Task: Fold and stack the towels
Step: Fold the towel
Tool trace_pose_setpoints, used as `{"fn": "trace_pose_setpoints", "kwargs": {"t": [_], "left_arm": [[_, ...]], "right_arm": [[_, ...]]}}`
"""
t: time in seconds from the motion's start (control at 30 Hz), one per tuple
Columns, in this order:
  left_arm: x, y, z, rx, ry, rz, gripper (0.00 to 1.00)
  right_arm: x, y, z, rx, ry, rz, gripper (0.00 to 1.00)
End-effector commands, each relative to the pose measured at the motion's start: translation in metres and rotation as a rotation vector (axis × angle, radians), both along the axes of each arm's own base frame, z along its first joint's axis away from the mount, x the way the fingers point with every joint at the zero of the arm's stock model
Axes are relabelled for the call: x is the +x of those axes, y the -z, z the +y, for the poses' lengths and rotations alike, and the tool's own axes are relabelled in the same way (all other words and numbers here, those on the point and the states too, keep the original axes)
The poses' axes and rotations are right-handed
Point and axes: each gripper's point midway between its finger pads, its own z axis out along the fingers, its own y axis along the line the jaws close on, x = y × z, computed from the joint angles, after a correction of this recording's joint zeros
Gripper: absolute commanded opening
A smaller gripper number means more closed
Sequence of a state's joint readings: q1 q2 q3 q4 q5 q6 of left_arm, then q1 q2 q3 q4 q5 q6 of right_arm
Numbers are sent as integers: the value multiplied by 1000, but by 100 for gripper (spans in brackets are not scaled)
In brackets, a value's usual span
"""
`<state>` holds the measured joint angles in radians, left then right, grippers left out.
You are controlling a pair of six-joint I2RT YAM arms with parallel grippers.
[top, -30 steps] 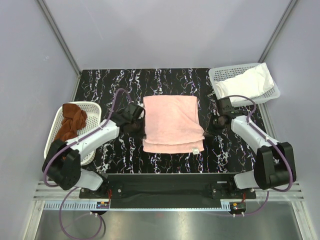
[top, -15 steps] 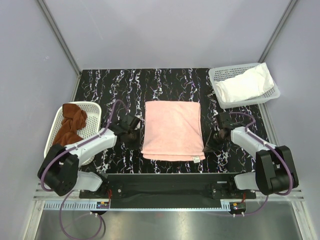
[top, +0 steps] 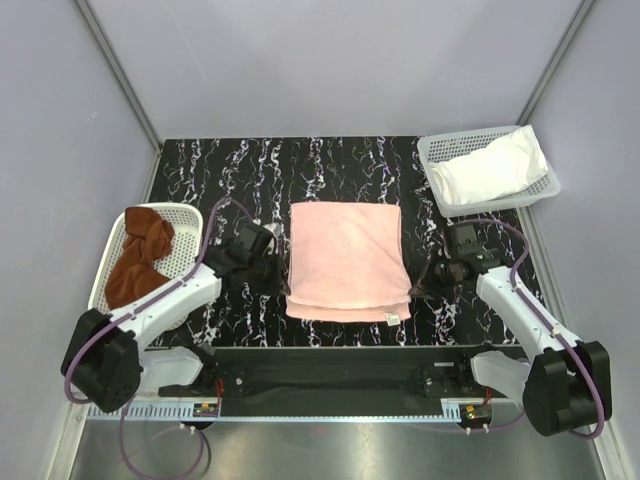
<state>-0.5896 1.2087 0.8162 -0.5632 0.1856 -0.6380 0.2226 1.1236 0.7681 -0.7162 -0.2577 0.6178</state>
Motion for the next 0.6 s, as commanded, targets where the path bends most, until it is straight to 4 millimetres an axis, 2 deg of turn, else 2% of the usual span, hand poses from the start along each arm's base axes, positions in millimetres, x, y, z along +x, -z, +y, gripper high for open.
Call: {"fn": "trace_pose_setpoints", "kwargs": {"t": [0.0, 0.03, 0.07, 0.27, 0.43, 0.57], "left_arm": [[-25, 37, 5, -4, -8, 115, 0], [-34, 52, 11, 14, -18, 145, 0], [-35, 57, 12, 21, -22, 153, 0], [-38, 74, 13, 26, -18, 170, 0], [-31, 81, 13, 54, -14, 161, 0], [-19, 86, 16, 106, -27, 149, 0]], "right_arm": [[-37, 35, 0, 22, 50, 149, 0], [-43, 44, -1, 19, 58, 172, 0], [-43, 46, 1, 31, 70, 177, 0], [-41, 66, -11, -35, 128, 180, 0], [-16, 67, -8, -33, 142, 121, 0], [5, 87, -7, -69, 133, 122, 0]]}}
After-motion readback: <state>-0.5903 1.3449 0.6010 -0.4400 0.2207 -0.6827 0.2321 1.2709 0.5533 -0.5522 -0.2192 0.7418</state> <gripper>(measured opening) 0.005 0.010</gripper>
